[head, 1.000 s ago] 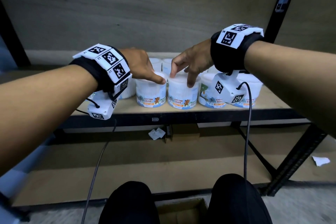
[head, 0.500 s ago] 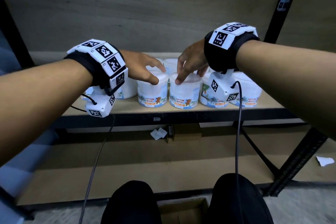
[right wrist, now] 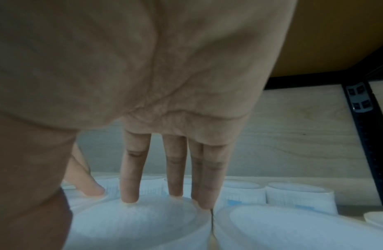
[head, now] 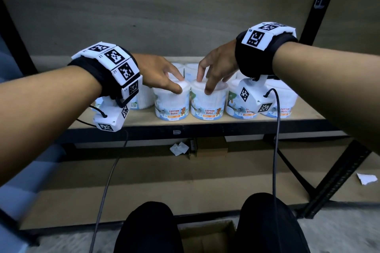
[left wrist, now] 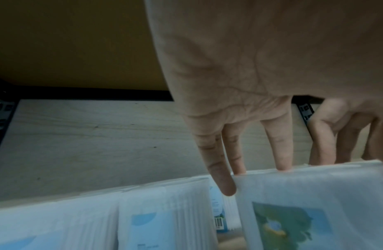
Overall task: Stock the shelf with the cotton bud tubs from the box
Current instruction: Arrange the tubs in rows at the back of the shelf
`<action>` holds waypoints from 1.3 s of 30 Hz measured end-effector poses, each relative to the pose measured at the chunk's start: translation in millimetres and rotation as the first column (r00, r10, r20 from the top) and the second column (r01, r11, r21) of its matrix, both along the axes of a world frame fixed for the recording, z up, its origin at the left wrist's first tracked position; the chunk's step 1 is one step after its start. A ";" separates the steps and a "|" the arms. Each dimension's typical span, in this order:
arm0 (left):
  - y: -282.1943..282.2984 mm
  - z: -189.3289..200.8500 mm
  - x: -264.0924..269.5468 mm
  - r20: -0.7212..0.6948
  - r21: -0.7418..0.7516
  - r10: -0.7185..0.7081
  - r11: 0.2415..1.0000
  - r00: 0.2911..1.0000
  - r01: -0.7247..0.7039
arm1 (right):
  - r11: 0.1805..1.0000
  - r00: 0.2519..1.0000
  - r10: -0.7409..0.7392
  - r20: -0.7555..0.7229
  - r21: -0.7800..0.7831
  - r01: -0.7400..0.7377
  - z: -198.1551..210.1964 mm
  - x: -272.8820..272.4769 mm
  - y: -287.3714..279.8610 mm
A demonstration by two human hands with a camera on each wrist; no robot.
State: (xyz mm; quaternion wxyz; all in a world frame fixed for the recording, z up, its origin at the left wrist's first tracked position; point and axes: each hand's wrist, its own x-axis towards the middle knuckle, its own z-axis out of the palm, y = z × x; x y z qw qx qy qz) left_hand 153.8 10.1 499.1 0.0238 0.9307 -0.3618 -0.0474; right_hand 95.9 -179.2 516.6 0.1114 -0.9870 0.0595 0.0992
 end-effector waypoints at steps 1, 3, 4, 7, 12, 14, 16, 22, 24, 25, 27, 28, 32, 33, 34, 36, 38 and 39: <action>-0.2 -0.5 0.2 0.000 -0.008 0.005 1.000 1.000 -0.005 | 1.000 1.000 0.005 0.004 -0.007 -0.005 -0.3 -0.2 -0.4; -0.4 -0.4 -0.7 0.003 -0.008 0.011 1.000 1.000 -0.011 | 0.999 1.000 0.018 0.009 -0.034 -0.018 -1.0 -0.3 -0.8; -0.7 -0.2 -0.7 0.003 -0.005 0.011 1.000 1.000 -0.011 | 0.998 1.000 0.022 0.009 -0.051 -0.022 -1.5 -0.3 -0.7; -0.8 0.3 -1.5 0.002 0.010 0.002 1.000 1.000 -0.002 | 0.997 1.000 0.018 0.005 -0.069 -0.018 -1.7 0.8 -0.9; 0.3 1.9 -3.3 0.000 0.013 -0.006 1.000 1.000 0.006 | 0.997 1.000 0.016 0.007 -0.075 -0.015 -1.1 1.3 0.2; 0.7 2.1 -3.0 -0.011 0.003 -0.011 1.000 1.000 0.011 | 0.998 1.000 0.008 0.001 -0.069 -0.008 -1.1 1.1 0.7; 1.3 1.0 -3.1 -0.019 -0.008 -0.011 1.000 1.000 0.011 | 0.998 1.000 -0.007 -0.002 -0.064 0.007 -1.4 1.2 0.1; 0.1 -0.9 -1.3 -0.039 -0.006 -0.004 1.000 0.999 0.004 | 0.999 0.999 -0.036 -0.002 -0.016 0.036 -1.9 -1.7 -4.4; 0.1 -1.3 -1.3 -0.040 -0.004 -0.003 1.000 0.999 0.002 | 0.999 0.999 -0.040 -0.009 -0.002 0.040 -2.1 -1.7 -4.7; 0.0 -1.6 -1.2 -0.035 -0.003 0.000 1.000 0.999 0.000 | 0.999 0.999 -0.042 -0.009 0.000 0.042 -2.2 -1.5 -5.1; 0.3 -1.8 -1.2 -0.030 -0.010 0.003 1.000 1.000 -0.004 | 0.999 0.999 -0.044 -0.004 0.001 0.044 -2.2 -1.4 -5.6; 0.7 -2.1 -0.9 -0.033 -0.016 0.004 1.000 0.999 -0.005 | 0.999 0.999 -0.045 -0.006 0.004 0.045 -2.1 -1.8 -5.7; 3.2 -3.0 3.3 -0.004 -0.026 0.004 1.000 1.000 -0.005 | 0.999 0.999 -0.045 -0.020 0.010 0.045 1.7 -4.7 -5.7; 4.5 -3.2 5.4 0.011 -0.029 0.014 0.999 1.000 -0.014 | 0.999 0.999 -0.046 -0.014 0.010 0.046 3.3 -5.4 -4.8; 6.6 -2.9 7.8 0.018 -0.037 0.024 0.999 1.000 -0.024 | 0.999 0.999 -0.045 -0.003 0.012 0.045 4.9 -5.3 -3.4; 10.4 -1.9 10.5 0.017 -0.054 0.033 0.998 0.999 -0.032 | 0.999 0.999 -0.042 0.021 0.014 0.041 7.8 -4.0 0.7; 15.9 0.4 12.3 0.020 -0.065 0.030 0.997 0.999 -0.028 | 0.999 0.999 -0.032 0.033 0.009 0.031 10.2 -1.0 8.4; 18.7 1.6 12.9 0.026 -0.072 0.028 0.997 0.999 -0.026 | 1.000 0.999 -0.025 0.034 0.010 0.025 10.8 1.4 12.3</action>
